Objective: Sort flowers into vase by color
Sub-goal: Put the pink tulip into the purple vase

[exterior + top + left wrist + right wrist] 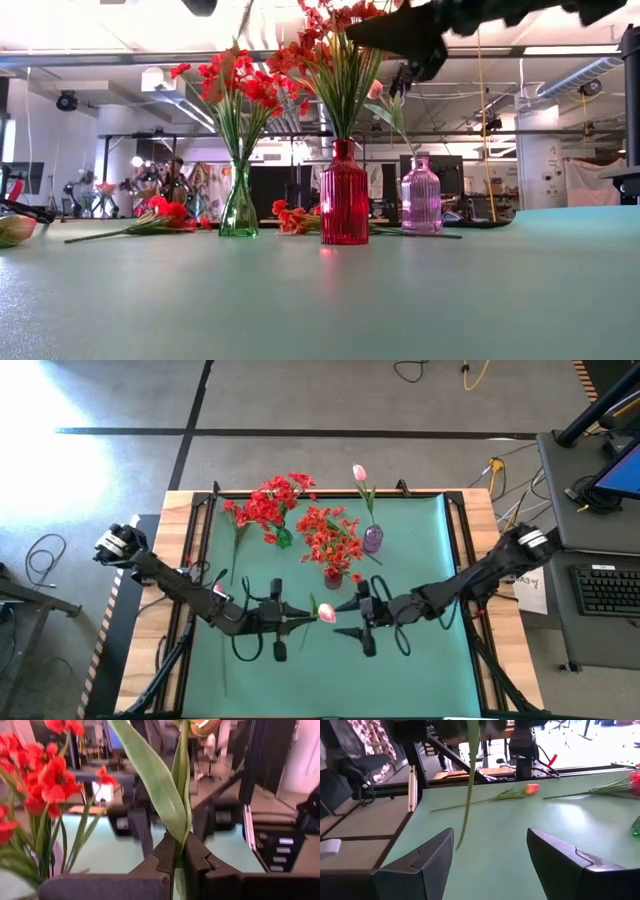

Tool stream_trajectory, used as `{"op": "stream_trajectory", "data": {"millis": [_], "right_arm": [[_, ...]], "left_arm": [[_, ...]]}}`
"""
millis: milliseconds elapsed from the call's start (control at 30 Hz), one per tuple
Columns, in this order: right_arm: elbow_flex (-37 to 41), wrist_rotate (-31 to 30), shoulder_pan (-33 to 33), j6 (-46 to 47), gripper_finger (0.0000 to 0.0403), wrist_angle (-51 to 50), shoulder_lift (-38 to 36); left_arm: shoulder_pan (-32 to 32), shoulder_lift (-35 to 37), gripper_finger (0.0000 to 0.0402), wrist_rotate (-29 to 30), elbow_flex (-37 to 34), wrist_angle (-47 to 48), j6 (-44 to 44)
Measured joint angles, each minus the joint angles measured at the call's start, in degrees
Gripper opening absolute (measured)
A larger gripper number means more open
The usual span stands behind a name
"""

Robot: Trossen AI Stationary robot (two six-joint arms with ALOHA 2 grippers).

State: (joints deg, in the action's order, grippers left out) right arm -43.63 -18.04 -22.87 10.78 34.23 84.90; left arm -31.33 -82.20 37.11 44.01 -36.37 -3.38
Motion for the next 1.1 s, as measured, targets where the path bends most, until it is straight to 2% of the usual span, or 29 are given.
{"op": "stream_trajectory", "data": {"millis": [233, 600, 733, 900, 933, 1100], "right_arm": [[-4.32, -1.08, 0.00, -0.36, 0.0242, 11.48, 8.60], [-9.69, -1.44, 0.28, -2.92, 0.0204, 10.06, 11.22], [-9.69, -1.50, 0.65, -1.84, 0.0149, 9.10, 10.93], [-9.67, -1.43, 0.59, -1.95, 0.0036, 8.95, 10.93], [-9.67, -1.42, 0.59, -2.47, 0.0023, 8.93, 10.91], [-9.67, -1.42, 0.61, -2.46, 0.0013, 8.92, 10.84]], "left_arm": [[0.15, -4.27, 0.0000, 0.01, 0.17, -7.26, 3.93], [0.37, -7.51, 0.0000, 0.52, 0.22, -11.09, 4.40], [0.37, -7.34, 0.0000, 0.52, 0.22, -11.22, 4.38], [0.38, -7.23, 0.0000, 0.52, 0.22, -11.40, 4.33], [0.39, -7.23, 0.0000, 0.52, 0.22, -11.43, 4.08], [0.39, -7.05, 0.0009, 0.17, 0.22, -11.58, 2.60]]}}
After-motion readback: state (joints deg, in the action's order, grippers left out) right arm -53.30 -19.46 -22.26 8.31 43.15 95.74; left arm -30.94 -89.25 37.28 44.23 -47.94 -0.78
